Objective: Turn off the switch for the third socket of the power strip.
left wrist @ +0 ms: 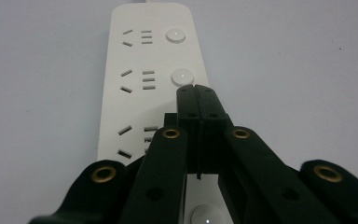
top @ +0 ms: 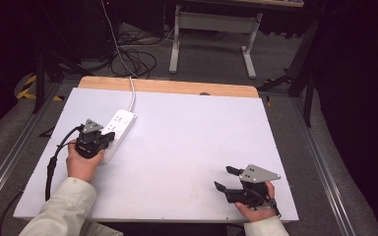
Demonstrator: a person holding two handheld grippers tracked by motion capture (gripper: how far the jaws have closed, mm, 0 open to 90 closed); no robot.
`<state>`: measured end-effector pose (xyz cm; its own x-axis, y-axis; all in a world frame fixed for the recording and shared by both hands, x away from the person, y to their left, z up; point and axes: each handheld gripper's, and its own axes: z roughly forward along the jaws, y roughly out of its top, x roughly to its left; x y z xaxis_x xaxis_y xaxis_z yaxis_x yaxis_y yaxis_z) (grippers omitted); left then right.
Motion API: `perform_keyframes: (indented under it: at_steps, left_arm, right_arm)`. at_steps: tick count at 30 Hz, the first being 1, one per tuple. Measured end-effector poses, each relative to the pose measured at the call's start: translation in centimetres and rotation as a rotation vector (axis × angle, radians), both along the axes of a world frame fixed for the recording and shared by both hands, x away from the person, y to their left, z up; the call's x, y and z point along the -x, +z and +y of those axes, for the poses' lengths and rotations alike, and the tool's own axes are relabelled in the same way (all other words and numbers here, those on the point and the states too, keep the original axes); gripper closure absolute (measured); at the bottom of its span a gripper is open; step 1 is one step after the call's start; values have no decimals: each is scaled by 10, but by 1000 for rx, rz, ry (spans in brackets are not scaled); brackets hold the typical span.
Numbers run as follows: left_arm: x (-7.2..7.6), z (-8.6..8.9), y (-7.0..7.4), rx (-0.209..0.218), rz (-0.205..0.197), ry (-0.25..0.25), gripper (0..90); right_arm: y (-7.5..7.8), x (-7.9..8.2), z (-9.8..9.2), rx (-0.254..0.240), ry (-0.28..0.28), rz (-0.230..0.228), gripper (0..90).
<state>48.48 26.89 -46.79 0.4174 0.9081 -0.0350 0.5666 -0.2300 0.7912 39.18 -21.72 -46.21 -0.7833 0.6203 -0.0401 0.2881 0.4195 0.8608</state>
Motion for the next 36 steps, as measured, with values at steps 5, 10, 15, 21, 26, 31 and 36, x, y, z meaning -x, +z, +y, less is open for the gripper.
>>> perform_keyframes:
  at_steps: [5,10,15,21,26,31,36]
  left_arm:
    - [0,0,-1,-7,4,0,896]
    - [0,0,-2,-10,3,6,896]
    - [0,-1,-2,-22,1,8,896]
    - [-1,-2,-3,-32,2,4,896]
    - [-1,-2,-4,-38,2,-1,896]
    - [-1,-2,-5,-39,-3,-5,897]
    - [-1,-3,-5,-37,-6,-7,897]
  right_arm:
    - [0,0,0,0,1,0,328]
    - [0,0,0,1,1,-1,328]
    - [0,0,1,2,1,1,328]
    - [0,0,0,1,0,3,328]
    - [0,-1,0,0,1,4,327]
    - [-1,0,1,1,0,5,328]
    - [-1,-1,1,1,0,7,328]
